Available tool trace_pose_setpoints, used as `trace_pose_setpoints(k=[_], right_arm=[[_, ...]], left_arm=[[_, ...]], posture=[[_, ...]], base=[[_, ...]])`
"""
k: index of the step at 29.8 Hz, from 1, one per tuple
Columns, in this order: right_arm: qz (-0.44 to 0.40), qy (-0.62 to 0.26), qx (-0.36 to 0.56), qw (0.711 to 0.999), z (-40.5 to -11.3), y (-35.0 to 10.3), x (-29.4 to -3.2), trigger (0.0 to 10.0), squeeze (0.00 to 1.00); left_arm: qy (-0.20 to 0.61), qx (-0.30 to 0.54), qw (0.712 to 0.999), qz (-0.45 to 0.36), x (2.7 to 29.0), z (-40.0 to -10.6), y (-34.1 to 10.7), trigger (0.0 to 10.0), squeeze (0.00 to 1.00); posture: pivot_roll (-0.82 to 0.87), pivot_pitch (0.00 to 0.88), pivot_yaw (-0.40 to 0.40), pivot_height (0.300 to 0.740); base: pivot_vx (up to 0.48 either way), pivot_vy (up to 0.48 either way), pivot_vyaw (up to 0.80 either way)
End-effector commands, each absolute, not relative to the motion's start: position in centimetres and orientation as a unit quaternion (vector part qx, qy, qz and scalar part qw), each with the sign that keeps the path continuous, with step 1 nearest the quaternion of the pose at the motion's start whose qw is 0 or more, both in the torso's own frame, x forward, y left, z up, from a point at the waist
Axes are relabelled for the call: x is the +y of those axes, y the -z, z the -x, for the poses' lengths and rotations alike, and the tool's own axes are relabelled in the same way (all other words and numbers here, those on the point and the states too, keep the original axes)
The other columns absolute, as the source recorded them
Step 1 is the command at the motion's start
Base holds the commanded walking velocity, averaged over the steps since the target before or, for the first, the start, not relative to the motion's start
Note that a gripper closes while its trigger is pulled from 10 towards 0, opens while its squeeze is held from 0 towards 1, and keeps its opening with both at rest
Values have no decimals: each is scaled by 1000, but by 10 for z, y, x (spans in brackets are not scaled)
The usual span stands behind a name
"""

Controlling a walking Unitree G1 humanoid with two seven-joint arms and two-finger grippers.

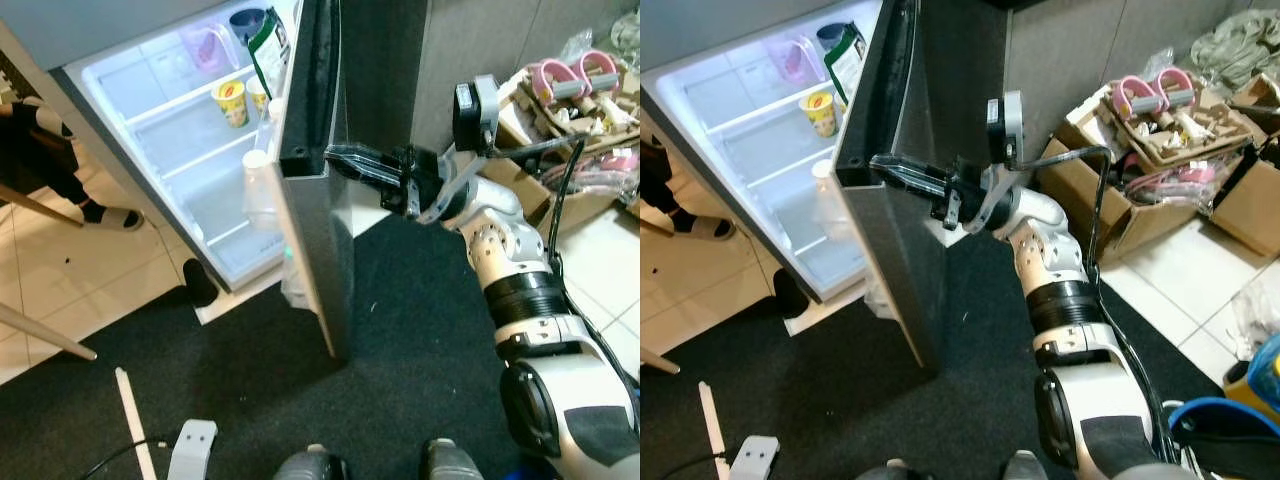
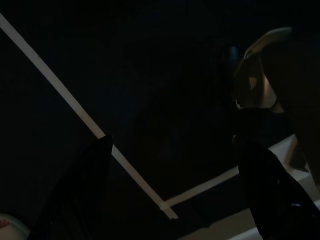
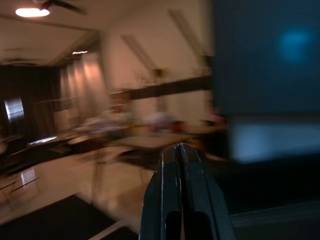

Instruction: Restocking fridge

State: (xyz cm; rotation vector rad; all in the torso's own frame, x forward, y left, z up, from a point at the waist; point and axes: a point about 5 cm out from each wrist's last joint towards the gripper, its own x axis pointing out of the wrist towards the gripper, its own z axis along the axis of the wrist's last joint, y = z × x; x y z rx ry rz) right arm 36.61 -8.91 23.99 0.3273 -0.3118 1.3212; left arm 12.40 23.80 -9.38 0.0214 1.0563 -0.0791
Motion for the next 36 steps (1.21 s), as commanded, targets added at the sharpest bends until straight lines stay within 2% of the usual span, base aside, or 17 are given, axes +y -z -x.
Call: trace_pose_setpoints(k=[1,2,3,4,6,7,8,9,10,11,12,15,21,22,30,36], right_arm=[[-154,-583,-132,787,-370,-230,-90,10000,0],[-156,-564,-127,801,-372,-224,-93,10000,0],[-159,-499,-87,847,-378,-200,-104,10000,0],[-159,-499,-87,847,-378,-200,-104,10000,0],[-164,-391,0,906,-375,-150,-125,10000,0],[-164,-391,0,906,-375,-150,-125,10000,0],[-180,-339,40,923,-368,-125,-137,10000,0],[-194,-303,71,930,-361,-107,-145,10000,0],[-194,-303,71,930,-361,-107,-145,10000,0],[-198,-260,111,939,-351,-84,-155,10000,0],[-198,-260,111,939,-351,-84,-155,10000,0],[-201,-130,227,944,-307,-17,-186,10000,0],[-193,-74,285,936,-279,12,-199,10000,0],[-188,-44,321,927,-260,28,-206,10000,0],[-148,17,399,905,-222,55,-220,10000,0],[-133,23,417,899,-213,61,-223,10000,0]], left_arm=[[39,519,854,-8,234,-116,98,10000,0],[38,518,854,-8,233,-117,98,10000,0],[38,517,855,-7,232,-119,98,10000,0],[38,517,855,-7,232,-119,98,10000,0],[33,514,857,-5,229,-122,98,10000,0],[33,514,857,-5,229,-122,98,10000,0],[27,511,859,-5,229,-123,97,10000,0],[20,509,861,-5,230,-124,97,10000,0],[20,509,861,-5,230,-124,97,10000,0],[12,506,863,-6,232,-126,96,10000,0],[12,506,863,-6,232,-126,96,10000,0],[-23,491,871,-9,241,-132,92,10000,0],[-45,483,875,-10,247,-136,89,10000,0],[-56,481,875,-11,249,-137,88,10000,0],[-67,493,867,-20,245,-132,92,10000,0],[-72,493,867,-5,243,-131,93,10000,0]], posture=[[-27,96,78,740],[-27,95,77,740],[-28,84,74,740],[-28,84,74,740],[-23,70,63,740],[-23,70,63,740],[-21,66,57,740],[-21,64,57,740],[-21,64,57,740],[-18,58,52,740],[-18,58,52,740],[-16,49,48,740],[-17,48,45,740],[-25,40,46,740],[-37,29,40,740],[-41,25,36,740]], base=[[0,0,0],[0,0,0],[0,0,0],[0,0,0],[0,0,0],[0,0,0],[0,0,0],[0,0,0],[0,0,0],[0,0,0],[0,0,0],[0,0,204],[0,0,698],[0,0,712],[0,0,713],[0,0,715]])
